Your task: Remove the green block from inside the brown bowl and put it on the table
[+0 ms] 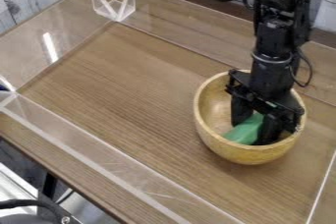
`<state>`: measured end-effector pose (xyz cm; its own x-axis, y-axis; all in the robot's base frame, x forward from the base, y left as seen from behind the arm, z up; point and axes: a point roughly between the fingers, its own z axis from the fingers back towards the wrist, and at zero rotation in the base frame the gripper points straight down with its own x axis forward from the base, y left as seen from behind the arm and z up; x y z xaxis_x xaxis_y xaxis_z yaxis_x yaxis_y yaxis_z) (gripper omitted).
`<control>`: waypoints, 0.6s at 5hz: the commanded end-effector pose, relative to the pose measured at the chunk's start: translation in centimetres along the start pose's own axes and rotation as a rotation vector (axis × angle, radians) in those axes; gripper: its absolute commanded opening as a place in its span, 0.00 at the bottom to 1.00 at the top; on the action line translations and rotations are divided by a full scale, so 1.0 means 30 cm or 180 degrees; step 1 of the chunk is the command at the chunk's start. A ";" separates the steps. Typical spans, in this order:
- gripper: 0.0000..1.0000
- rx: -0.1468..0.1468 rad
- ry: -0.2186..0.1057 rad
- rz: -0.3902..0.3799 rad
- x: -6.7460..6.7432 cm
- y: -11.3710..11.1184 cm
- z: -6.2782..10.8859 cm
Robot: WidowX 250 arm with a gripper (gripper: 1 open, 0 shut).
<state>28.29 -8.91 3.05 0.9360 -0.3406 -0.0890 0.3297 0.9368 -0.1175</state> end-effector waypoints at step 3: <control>0.00 -0.0006 0.0050 -0.0055 0.028 -0.027 -0.039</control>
<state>28.57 -9.66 2.67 0.9307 -0.3529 -0.0967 0.3408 0.9322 -0.1218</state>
